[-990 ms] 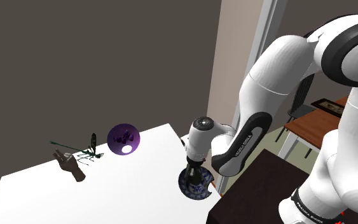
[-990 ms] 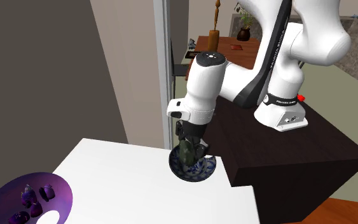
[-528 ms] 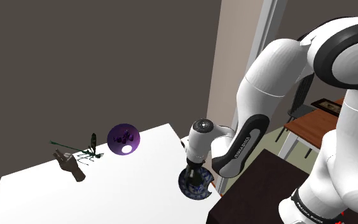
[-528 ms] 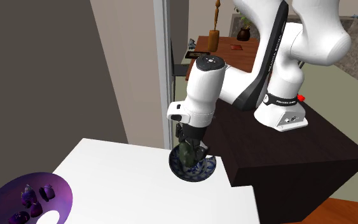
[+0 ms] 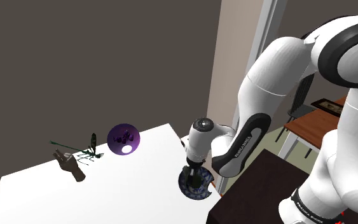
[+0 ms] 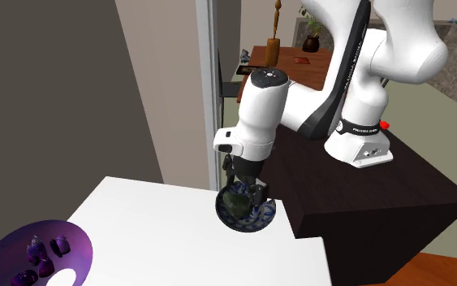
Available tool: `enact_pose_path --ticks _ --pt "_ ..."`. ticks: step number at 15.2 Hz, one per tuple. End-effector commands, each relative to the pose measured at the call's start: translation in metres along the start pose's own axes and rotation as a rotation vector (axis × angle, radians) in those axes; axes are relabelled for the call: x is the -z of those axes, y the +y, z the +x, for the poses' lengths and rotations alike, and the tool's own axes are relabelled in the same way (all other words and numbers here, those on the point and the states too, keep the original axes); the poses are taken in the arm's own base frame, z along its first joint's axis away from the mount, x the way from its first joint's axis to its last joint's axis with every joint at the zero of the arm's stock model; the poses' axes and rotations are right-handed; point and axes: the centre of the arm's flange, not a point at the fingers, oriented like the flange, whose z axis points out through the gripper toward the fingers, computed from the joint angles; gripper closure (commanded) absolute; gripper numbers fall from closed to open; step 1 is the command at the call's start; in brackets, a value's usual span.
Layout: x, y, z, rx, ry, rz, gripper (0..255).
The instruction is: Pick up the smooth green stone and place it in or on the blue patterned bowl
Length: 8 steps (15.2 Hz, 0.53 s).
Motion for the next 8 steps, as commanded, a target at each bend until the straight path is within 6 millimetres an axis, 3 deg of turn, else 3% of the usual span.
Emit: enact_pose_path --ticks 1,3,8 --pt "0.021 0.000 0.000 0.000 0.000 0.000 0" --pt "0.044 0.000 0.000 0.000 0.000 0.000 0" --pt "0.044 0.000 0.000 0.000 0.000 0.000 0"
